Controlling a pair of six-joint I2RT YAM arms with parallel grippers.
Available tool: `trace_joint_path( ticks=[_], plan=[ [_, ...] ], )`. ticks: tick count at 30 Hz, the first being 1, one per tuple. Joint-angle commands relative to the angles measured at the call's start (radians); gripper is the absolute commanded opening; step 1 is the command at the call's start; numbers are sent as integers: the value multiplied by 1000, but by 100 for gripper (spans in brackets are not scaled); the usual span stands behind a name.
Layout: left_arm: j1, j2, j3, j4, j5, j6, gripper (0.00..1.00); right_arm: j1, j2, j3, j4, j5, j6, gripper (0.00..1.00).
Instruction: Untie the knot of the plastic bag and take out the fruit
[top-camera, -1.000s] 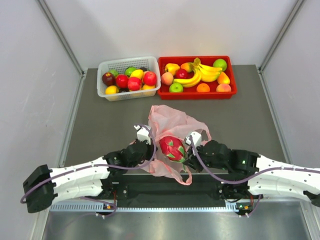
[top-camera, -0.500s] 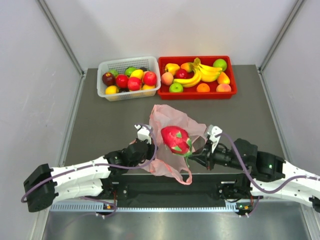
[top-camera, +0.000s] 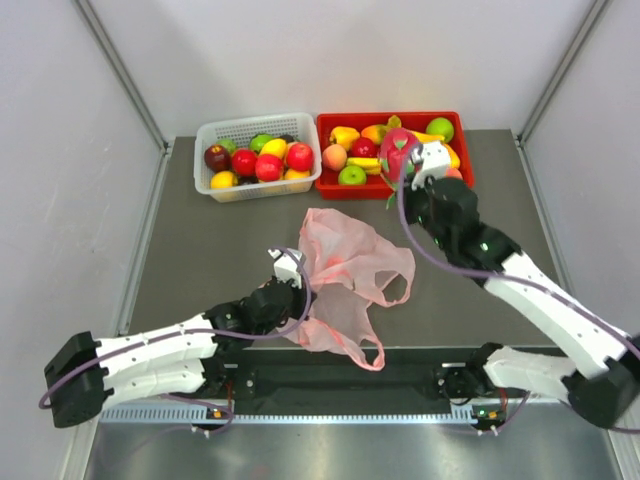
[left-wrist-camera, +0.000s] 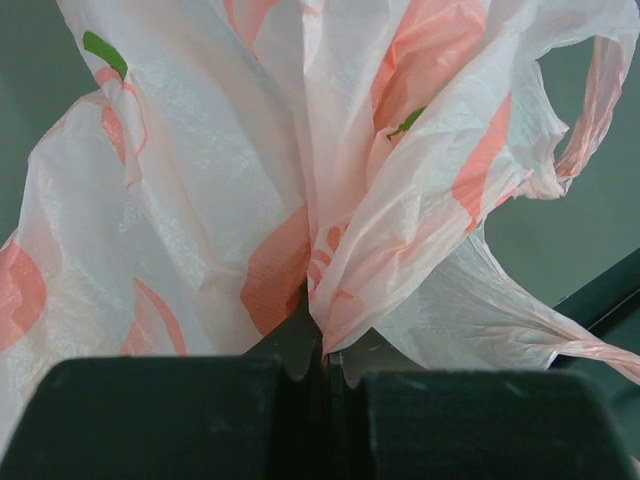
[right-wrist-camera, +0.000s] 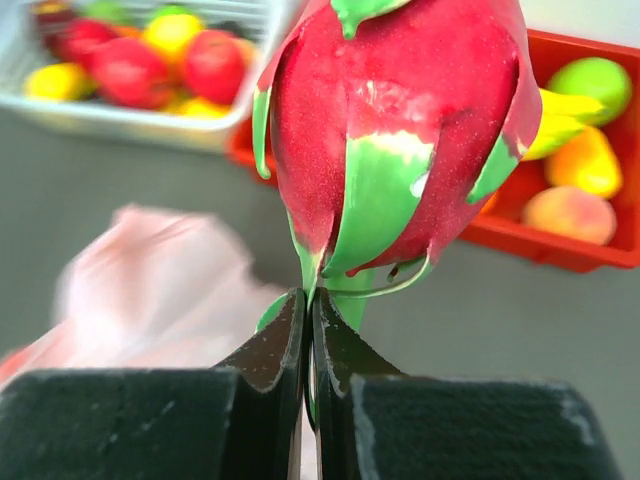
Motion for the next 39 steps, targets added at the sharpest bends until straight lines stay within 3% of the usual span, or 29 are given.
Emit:
trace_joint_path(
  ticks=[1, 6, 12, 19, 21, 22, 24, 25, 27, 29, 35, 39],
  plan=[
    [3, -33, 33, 27, 5, 23, 0, -177, 161, 111, 175, -101, -43, 0],
    [4, -50, 27, 34, -4, 37, 0, -345, 504, 331, 212, -100, -40, 0],
    [6, -65, 45, 23, 4, 54, 0, -429, 853, 624, 110, -130, -23, 0],
    [4, -111, 56, -35, 1, 74, 0, -463, 1057, 818, 39, -167, -37, 1],
    [4, -121, 62, -43, 2, 74, 0, -477, 1102, 865, 5, -175, -41, 15],
    [6, -122, 63, -46, 2, 74, 0, -478, 1108, 889, -13, -185, -40, 40],
    [4, -121, 66, -45, 4, 72, 0, -488, 1082, 885, -21, -196, -31, 61],
    [4, -118, 66, -42, 8, 72, 0, -488, 1061, 860, -15, -193, -29, 80],
    [6, -109, 71, -36, 10, 72, 0, -486, 975, 817, 11, -195, -28, 99],
    [4, -101, 73, -25, 22, 72, 0, -489, 903, 742, 21, -205, -15, 100],
    [4, -59, 71, 29, 31, 66, 0, -451, 489, 437, -13, -311, 45, 100],
    [4, -30, 83, 38, 40, 66, 0, -287, 249, 206, -47, -293, 55, 100]
  ],
)
